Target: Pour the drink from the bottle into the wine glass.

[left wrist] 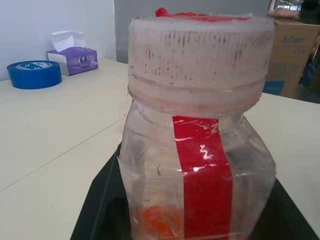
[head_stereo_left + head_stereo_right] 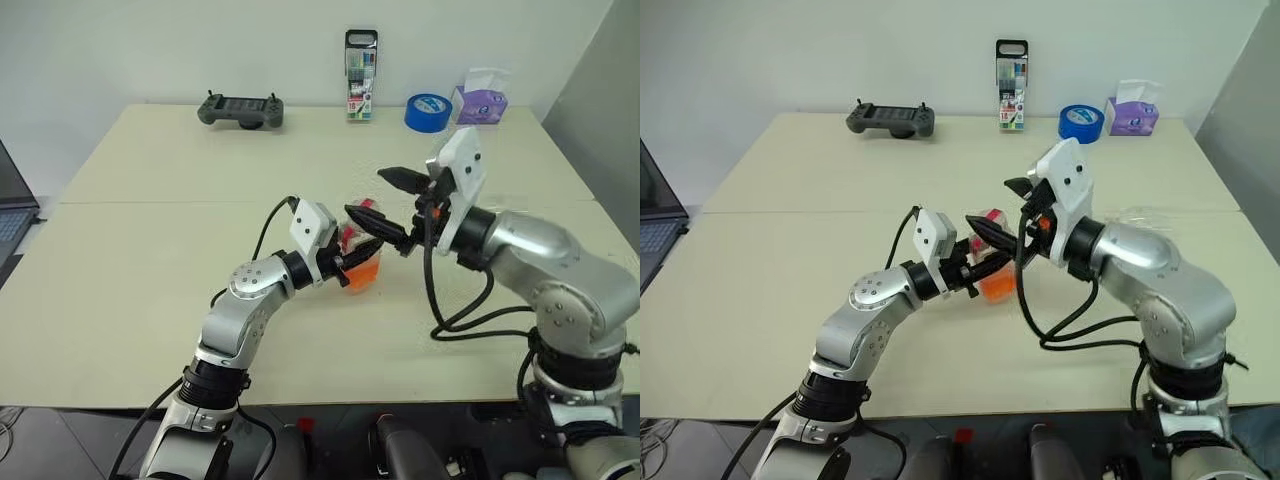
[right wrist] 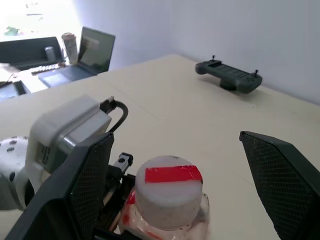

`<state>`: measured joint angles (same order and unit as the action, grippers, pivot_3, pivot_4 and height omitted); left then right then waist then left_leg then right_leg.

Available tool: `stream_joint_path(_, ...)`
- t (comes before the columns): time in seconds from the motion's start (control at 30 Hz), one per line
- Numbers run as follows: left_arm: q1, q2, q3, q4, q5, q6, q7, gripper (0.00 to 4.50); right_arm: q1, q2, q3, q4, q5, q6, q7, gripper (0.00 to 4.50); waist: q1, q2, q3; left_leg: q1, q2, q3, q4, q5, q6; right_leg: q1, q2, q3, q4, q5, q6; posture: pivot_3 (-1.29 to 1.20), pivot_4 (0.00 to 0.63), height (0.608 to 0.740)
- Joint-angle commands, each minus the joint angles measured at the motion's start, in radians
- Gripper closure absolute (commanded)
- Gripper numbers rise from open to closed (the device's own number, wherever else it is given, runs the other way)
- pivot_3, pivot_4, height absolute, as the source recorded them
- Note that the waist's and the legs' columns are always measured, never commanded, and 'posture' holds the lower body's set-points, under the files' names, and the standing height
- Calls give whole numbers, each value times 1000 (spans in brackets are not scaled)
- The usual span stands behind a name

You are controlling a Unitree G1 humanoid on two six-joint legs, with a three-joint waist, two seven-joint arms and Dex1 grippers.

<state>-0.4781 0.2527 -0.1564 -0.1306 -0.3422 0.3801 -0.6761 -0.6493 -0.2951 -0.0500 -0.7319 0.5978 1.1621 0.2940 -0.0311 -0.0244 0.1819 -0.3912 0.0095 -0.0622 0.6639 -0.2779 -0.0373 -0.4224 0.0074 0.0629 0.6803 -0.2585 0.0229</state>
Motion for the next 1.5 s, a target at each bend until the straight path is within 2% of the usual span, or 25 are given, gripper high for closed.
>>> stream_joint_path(0.03,-34,0,15,7,14,-48,-5,2786,10,93,-12,-135,-16,109,-174,217,0,0,0,0,0,0,0,0,0,0,0,0,0,0,0,0,150,740)
stream_joint_path(0.2,-52,-9,15,45,18,-76,-17,2786,33,229,9,-165,-103,218,-356,217,-1,0,0,1,-1,0,0,1,-2,1,2,0,0,0,0,0,150,740)
stream_joint_path(0.33,-56,-17,13,52,21,-82,-24,2787,40,291,19,-150,-135,229,-395,217,-1,0,0,1,-1,2,0,2,-3,0,3,0,0,0,0,0,150,740)
stream_joint_path(0.57,-44,-18,7,40,25,-78,-26,2787,40,286,96,-126,-151,227,-371,217,-2,0,0,1,-1,3,0,2,-3,0,3,0,-1,0,0,0,150,740)
stream_joint_path(0.77,-38,-11,9,34,27,-75,-24,2787,34,271,106,-103,-190,212,-389,217,-3,0,0,1,-1,4,0,1,-2,0,4,0,-1,0,0,0,150,740)
stream_joint_path(0.9,-40,-11,11,30,29,-72,-18,2787,30,298,92,-86,-234,187,-419,217,-2,0,0,1,-1,5,0,1,-2,0,4,0,-1,0,0,0,150,740)
stream_joint_path(1.0,-39,-10,11,35,31,-75,-16,2787,30,315,95,-86,-251,182,-423,1078,-3,0,0,1,0,5,-1,1,-2,0,4,0,-1,0,0,0,150,740)
stream_joint_path(1.13,-39,-11,12,36,32,-75,-15,2787,25,300,105,-81,-269,190,-421,2507,-3,0,0,0,0,5,-1,1,-2,0,4,0,-1,0,0,0,150,740)
stream_joint_path(1.23,-41,-12,13,38,34,-76,-15,2787,21,273,104,-65,-279,179,-416,2613,-3,0,0,1,0,5,-1,1,-2,0,4,0,-1,0,0,0,150,740)
stream_joint_path(1.3,-41,-14,13,34,35,-72,-13,2787,17,211,114,-52,-272,156,-373,2613,-3,0,0,1,0,5,-1,1,-2,0,4,0,-1,0,0,0,150,740)
stream_joint_path(1.4,-43,-18,13,30,35,-67,-9,2787,7,77,104,15,-223,51,-206,2613,-4,0,0,0,-1,6,-1,1,-2,0,4,-1,-2,0,0,0,150,740)
stream_joint_path(1.5,-46,-24,2,24,34,-58,-8,2788,-101,-9,21,222,-72,-154,121,2613,-5,0,0,1,-1,9,0,1,-2,1,4,-1,-2,0,0,0,150,740)
